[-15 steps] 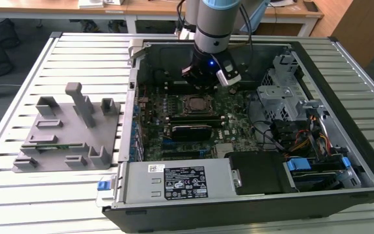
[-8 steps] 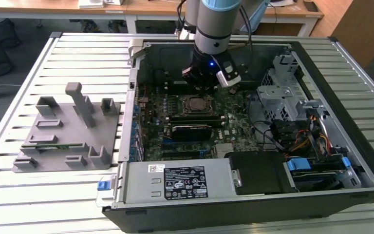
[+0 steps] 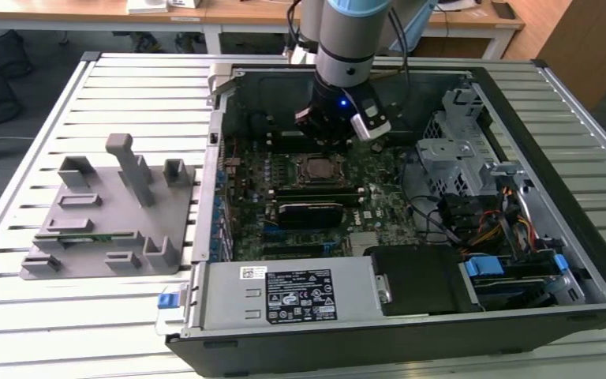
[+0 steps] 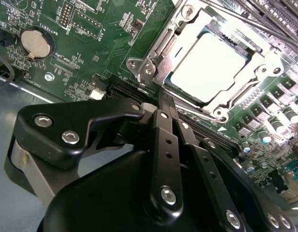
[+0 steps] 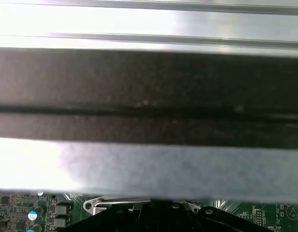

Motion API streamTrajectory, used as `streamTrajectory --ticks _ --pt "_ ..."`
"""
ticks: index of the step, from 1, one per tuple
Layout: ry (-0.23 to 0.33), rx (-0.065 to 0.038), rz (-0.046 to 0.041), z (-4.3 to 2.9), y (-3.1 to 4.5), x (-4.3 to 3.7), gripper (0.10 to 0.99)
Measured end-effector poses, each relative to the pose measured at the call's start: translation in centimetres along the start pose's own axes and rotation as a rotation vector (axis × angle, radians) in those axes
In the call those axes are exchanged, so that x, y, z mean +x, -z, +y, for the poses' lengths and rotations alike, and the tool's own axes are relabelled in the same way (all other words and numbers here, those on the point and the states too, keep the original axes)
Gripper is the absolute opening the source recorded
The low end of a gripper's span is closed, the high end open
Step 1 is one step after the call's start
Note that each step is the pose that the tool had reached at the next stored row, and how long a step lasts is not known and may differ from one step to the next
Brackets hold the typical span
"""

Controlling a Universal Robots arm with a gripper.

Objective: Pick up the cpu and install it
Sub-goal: 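Install the first cpu locking lever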

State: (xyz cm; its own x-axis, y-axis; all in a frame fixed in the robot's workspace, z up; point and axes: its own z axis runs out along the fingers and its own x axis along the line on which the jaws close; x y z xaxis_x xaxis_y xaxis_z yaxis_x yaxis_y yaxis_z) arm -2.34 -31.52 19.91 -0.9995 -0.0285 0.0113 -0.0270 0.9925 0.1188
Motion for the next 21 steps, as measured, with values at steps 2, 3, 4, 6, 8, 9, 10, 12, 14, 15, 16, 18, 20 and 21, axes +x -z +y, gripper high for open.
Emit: streamTrajectory --ticks 2,3,4,6,8,9,10,12,14,15,16,18,20,21 --pt "0.0 0.0 -0.0001 0.0 0.02 -0.02 0.106" --pt "0.0 0.0 -0.0001 0.0 0.04 -0.03 0.106" --pt "0.0 0.0 0.0 0.01 0.05 -0.04 0.106" --pt "0.0 0.0 -0.0001 0.01 0.08 -0.09 0.106" --pt "0.0 0.0 -0.0002 0.01 0.1 -0.12 0.106" --pt "0.0 0.0 -0.0001 0.01 0.11 -0.13 0.106" --pt "0.0 0.0 -0.0001 0.01 0.12 -0.14 0.106" --pt "0.0 0.0 -0.0001 0.01 0.12 -0.17 0.106" --pt "0.0 0.005 0.0001 0.01 0.12 -0.19 0.106" --pt "0.0 0.011 0.0002 0.01 0.11 -0.19 0.106" --pt "0.0 0.019 0.0004 0.0 0.09 -0.2 0.106" --pt "-0.001 0.032 0.0008 0.0 0.01 -0.21 0.106" --pt "-0.001 0.039 0.0012 -0.02 -0.08 -0.22 0.106" --pt "-0.001 0.042 0.0015 -0.03 -0.12 -0.22 0.106"
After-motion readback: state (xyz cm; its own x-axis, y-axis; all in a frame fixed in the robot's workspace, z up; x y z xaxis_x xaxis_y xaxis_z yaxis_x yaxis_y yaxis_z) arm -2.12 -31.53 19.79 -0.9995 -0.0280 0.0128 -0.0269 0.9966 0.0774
